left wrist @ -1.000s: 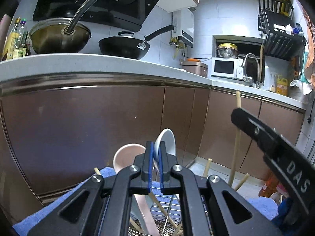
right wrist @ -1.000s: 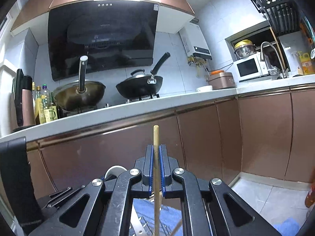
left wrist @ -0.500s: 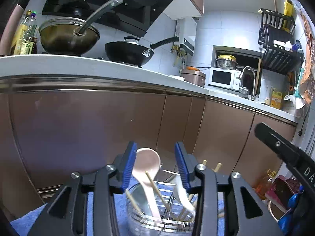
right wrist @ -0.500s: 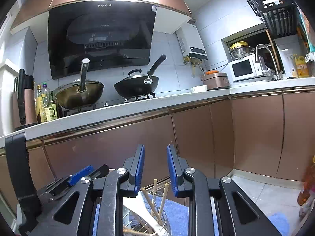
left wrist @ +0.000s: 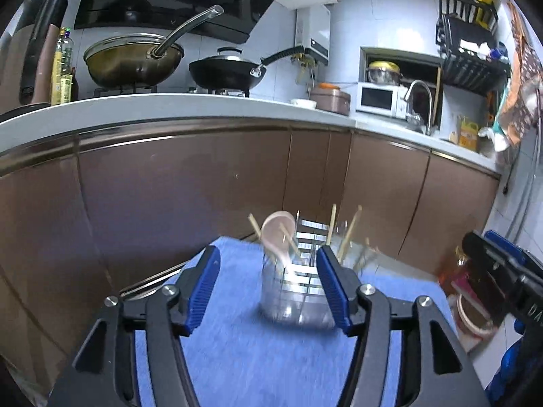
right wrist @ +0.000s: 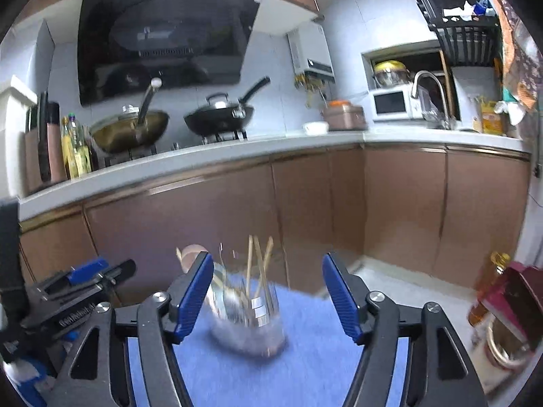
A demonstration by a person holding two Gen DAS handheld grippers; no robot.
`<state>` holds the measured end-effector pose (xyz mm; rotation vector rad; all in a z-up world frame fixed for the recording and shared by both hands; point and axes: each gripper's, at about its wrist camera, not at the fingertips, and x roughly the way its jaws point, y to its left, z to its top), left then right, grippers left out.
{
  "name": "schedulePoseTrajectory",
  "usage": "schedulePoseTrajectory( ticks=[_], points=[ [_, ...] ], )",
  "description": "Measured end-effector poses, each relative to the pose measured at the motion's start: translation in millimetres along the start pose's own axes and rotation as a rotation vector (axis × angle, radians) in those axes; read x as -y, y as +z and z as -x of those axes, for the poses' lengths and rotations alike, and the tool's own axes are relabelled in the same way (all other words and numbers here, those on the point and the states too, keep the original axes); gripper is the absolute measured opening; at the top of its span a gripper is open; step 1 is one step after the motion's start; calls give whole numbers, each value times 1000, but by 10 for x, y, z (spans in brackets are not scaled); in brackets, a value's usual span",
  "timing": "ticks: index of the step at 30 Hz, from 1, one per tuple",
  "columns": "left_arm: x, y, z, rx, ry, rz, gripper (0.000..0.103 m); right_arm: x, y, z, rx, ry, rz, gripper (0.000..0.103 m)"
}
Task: Organize utensils
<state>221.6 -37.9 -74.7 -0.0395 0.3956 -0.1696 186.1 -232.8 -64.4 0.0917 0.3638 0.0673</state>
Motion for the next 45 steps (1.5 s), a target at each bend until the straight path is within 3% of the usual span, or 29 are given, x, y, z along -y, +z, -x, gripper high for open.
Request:
schedulePoseTrajectory(
  ticks=[5,13,19,25,45],
  points=[
    [-65,-240,294,-53,21,2,59,-82,-232,342,-67,-97,8,84],
    [-128,-476,684,-97,73,8,59,-121,-424,876,-105,-189,24,90],
    [-52,-500,1071,-60,93,-22,60,-158,-459,1208,-88,-212,32,95],
    [2,-449,1403,-8,133,-43,67,-230,-482,1527,-50,-226,48,98],
    [-142,-453,2092,96,104,-28,68,-553,-438,2152,47,-260,100,103]
  ],
)
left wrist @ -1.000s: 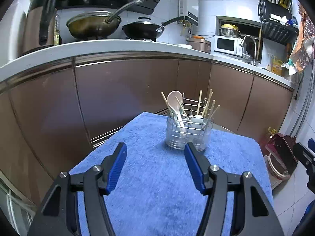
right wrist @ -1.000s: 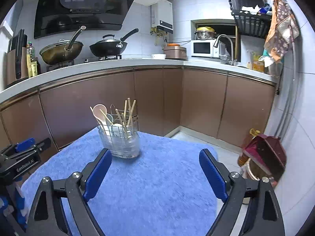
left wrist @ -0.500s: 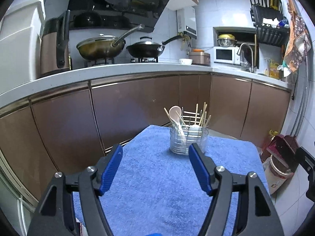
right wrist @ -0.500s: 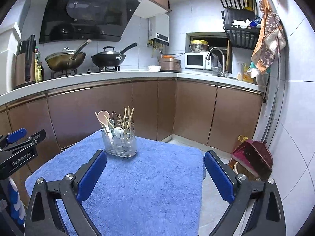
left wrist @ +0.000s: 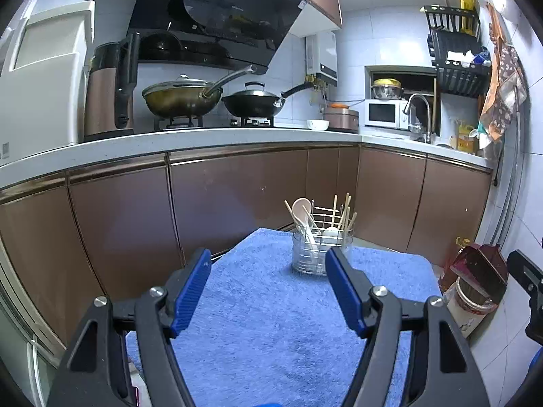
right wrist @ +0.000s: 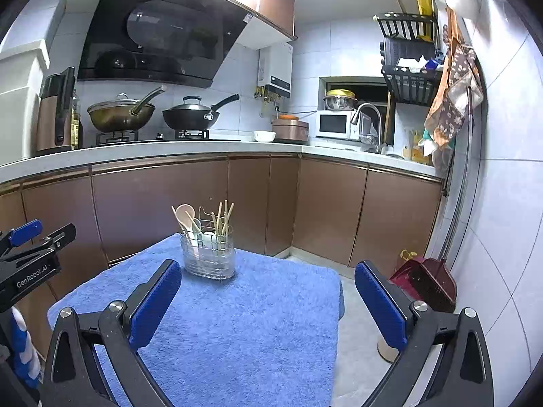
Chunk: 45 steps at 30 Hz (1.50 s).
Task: Organize utensils
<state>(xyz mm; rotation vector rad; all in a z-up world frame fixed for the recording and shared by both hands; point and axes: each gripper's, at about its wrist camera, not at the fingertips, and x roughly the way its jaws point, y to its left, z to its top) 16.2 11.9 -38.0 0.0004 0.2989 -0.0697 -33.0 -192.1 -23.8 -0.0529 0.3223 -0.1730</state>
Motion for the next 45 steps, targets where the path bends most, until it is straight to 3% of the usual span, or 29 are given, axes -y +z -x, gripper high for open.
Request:
schedulePoseTrajectory(
  ticks=[21,45],
  points=[
    [-78,-10,40,17,11,1,68,-138,76,86,26,-20,49,103],
    [114,-7,-277,-7,43,-38,68,-128,118,-338,24,30,26,103]
  ],
)
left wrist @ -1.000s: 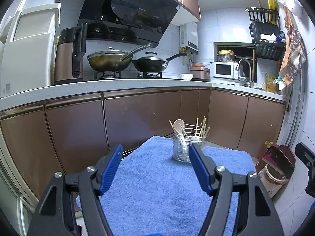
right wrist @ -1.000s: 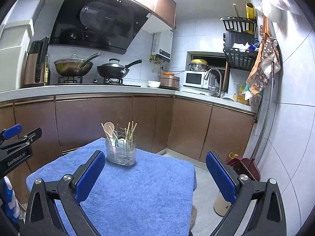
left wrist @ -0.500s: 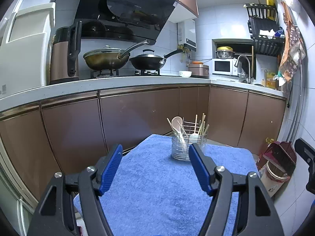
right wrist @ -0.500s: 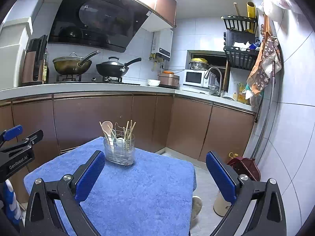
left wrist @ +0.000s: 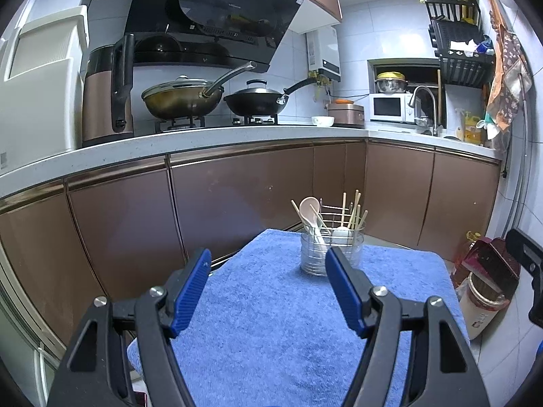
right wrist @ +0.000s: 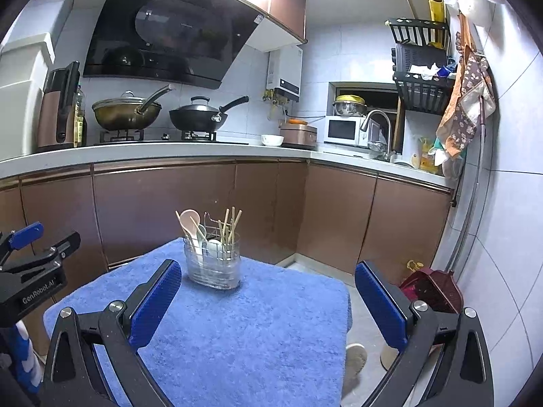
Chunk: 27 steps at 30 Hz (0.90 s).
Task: Organize utensils
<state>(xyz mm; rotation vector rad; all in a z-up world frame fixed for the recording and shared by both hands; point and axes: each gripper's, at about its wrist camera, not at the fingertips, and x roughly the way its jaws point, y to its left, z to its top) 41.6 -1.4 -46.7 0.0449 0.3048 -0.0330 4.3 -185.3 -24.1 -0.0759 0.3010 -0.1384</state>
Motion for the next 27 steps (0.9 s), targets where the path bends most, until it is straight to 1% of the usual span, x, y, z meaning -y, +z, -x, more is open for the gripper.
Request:
schedulePoseTrajectory(
  ticks=[5,10,17,27],
  points=[
    [-24,59,-50,5,15,7,68,-28,44,-116,5,23,4,103],
    [-47,111,-114,9,29,10,68,-41,46,-263,-9,46,-1,103],
    [-85,175,-234,4,38,17,68,5,54,-396,-19,40,-16,103],
    [-16,193,-370,-13,23,16,68,103,13,-507,-38,20,-27,103]
  ],
)
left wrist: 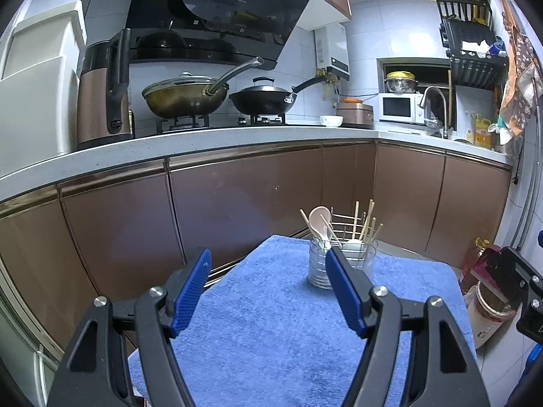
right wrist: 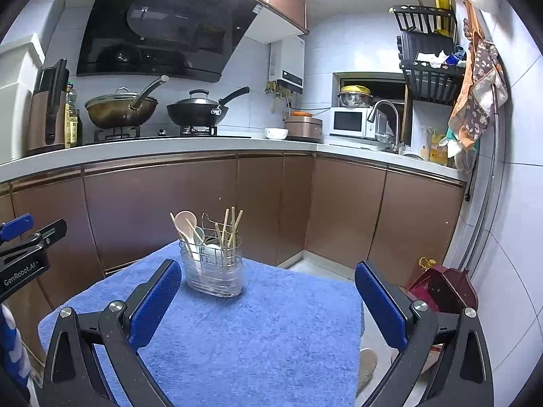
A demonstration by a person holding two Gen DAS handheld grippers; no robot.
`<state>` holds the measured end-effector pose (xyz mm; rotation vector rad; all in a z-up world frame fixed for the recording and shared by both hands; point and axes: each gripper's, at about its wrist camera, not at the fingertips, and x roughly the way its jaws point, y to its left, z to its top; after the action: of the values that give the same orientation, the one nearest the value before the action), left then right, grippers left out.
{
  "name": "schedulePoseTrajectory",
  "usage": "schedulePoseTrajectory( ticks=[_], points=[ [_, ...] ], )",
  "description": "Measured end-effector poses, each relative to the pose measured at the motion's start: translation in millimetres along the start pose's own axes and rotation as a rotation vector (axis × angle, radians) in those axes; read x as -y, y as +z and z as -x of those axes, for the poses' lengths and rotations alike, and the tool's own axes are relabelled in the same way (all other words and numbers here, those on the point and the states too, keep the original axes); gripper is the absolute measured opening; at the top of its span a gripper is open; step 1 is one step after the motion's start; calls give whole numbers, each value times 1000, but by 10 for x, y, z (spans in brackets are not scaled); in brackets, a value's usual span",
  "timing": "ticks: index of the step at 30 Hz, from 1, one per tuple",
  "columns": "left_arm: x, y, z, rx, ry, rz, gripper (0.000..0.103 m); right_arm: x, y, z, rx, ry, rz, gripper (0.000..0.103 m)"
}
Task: Organize utensils
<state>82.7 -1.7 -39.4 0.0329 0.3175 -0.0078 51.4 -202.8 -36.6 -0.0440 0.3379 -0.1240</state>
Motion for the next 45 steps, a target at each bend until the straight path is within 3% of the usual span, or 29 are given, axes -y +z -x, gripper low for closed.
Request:
schedulePoseTrajectory(
  ticks=[45],
  points=[
    [79,-11,-184,-2,-1,-6,69,40,-136,-231,-46,6,-4,103]
  ],
)
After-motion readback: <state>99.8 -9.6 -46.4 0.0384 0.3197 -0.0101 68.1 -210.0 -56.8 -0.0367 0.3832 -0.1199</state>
